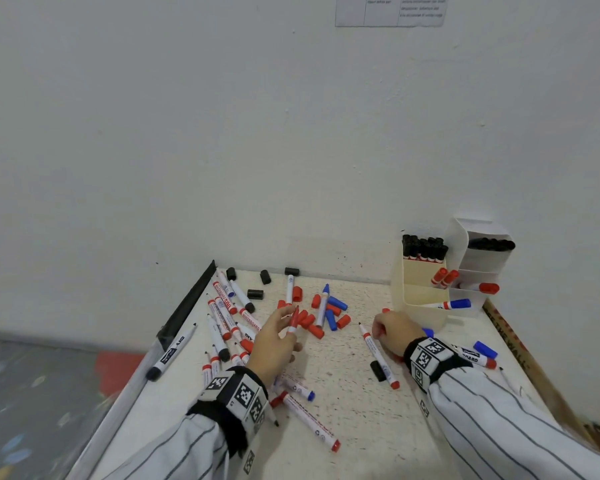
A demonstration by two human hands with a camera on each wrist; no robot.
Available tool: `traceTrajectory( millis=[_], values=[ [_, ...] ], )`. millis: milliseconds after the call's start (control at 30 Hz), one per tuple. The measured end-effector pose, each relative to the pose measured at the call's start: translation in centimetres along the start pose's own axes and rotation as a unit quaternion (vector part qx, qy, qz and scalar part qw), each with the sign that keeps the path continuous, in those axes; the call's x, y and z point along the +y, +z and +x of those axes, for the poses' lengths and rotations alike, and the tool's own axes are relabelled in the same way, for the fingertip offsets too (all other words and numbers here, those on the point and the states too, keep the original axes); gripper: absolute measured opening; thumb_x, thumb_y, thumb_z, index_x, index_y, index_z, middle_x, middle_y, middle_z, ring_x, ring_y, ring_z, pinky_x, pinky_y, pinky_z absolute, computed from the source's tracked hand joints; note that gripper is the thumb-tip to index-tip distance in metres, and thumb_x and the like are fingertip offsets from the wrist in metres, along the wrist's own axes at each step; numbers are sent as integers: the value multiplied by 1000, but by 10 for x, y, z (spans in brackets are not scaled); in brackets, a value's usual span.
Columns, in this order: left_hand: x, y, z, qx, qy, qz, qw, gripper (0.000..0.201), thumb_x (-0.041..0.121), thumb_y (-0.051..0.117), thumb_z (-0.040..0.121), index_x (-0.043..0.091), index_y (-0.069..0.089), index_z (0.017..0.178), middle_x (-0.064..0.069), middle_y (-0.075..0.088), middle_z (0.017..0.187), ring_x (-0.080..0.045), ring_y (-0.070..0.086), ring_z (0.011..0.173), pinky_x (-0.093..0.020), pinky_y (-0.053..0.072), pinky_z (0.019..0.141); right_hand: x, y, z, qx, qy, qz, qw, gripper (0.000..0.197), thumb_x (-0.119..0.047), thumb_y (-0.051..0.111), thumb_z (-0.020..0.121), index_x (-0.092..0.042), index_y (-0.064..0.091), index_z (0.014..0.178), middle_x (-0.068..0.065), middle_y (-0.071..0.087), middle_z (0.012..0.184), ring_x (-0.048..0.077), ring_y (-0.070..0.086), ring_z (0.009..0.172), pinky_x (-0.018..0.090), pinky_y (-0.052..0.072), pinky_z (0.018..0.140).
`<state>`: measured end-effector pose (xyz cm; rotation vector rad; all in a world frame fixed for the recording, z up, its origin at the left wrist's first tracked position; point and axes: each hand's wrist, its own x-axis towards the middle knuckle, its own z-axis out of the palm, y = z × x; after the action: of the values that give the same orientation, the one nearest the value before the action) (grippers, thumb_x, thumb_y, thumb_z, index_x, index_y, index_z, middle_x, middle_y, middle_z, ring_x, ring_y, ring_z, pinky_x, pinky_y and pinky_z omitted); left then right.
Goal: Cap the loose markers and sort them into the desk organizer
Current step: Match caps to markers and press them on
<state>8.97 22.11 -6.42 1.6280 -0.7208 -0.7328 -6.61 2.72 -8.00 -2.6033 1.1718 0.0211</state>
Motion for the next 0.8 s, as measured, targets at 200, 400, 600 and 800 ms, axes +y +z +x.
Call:
traceTrajectory(
  millis=[200,400,600,800],
  values=[
    [-6,-4,0,-12,-26,2,1000,46,6,54,90,20,45,133,1,52,107,-17,61,87,-21,52,68,-16,-15,-6,90,-46,162,982,26,-4,48,90,-19,50,111,-5,50,86,10,47,76,21,36,70],
    [-5,0,-8,-35,-46,-21,998,34,12,52,94,16,50,128,-4,60,109,-15,62,61,-23,53,54,-46,-24,-20,125,-102,281,946,16,-3,53,86,-19,52,90,-1,57,86,7,48,62,9,38,57],
    [-6,5,-9,-27,-48,28,998,33,20,51,95,17,51,128,-2,67,96,-11,52,52,-19,43,44,-62,-23,-26,78,-97,267,956,15,-8,53,88,-19,49,97,-2,54,85,11,47,67,14,38,59],
    [-6,5,-9,-8,-18,84,996,22,36,53,92,19,59,104,-1,62,77,-7,43,48,-16,38,44,-44,-12,-27,20,-2,271,962,14,-11,57,89,-21,53,97,-3,51,73,8,46,62,16,41,58]
  ],
)
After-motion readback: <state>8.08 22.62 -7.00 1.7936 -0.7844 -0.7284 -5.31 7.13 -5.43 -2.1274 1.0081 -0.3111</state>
